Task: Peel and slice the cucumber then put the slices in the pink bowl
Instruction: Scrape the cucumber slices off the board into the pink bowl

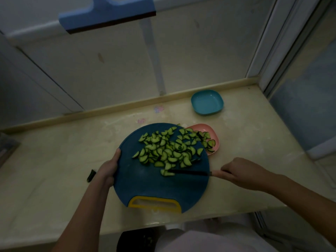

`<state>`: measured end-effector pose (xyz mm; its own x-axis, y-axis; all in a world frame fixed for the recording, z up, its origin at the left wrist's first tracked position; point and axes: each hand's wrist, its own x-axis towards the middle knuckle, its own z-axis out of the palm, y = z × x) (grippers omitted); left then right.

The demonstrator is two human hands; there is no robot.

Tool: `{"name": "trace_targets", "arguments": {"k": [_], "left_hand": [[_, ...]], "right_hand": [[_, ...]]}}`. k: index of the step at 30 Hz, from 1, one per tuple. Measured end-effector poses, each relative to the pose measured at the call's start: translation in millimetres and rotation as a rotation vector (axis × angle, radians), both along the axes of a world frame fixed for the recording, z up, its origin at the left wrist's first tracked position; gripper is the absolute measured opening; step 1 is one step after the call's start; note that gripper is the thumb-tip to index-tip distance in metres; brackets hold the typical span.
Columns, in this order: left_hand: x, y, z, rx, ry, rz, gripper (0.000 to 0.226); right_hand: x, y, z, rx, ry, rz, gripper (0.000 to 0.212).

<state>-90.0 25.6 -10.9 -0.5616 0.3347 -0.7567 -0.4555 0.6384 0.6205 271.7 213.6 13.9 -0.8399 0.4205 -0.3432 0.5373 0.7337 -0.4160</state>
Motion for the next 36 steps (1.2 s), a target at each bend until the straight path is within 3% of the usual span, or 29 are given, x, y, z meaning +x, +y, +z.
{"name": "trace_targets", "arguments": {"k": [13,22,27,30,33,36], "left_hand": [[9,4,-3,0.017,-0.008,-0.029,0.054],[10,1,-10,0.069,-0.007,0.031,0.053],[14,5,-12,0.101,0.009,0.076,0.050],[12,5,-14,0.094,-0.004,0.089,0.052],[8,3,-15,0.084,0.013,0.114,0.052],[4,1,-14,0.072,0.036,0.123,0.052]], "right_hand": [[7,35,-16,0.044,0.020,-0.108,0.103],[3,50,-22,0.067,-0.017,-0.149,0.089],[-3,61,-16,0.066,-0.054,-0.156,0.053],[-9,69,-14,0.056,-0.046,-0.164,0.073],[-16,77,-13,0.082,-0.064,-0.175,0.065],[-18,81,-11,0.093,-0.050,-0.174,0.078]]}}
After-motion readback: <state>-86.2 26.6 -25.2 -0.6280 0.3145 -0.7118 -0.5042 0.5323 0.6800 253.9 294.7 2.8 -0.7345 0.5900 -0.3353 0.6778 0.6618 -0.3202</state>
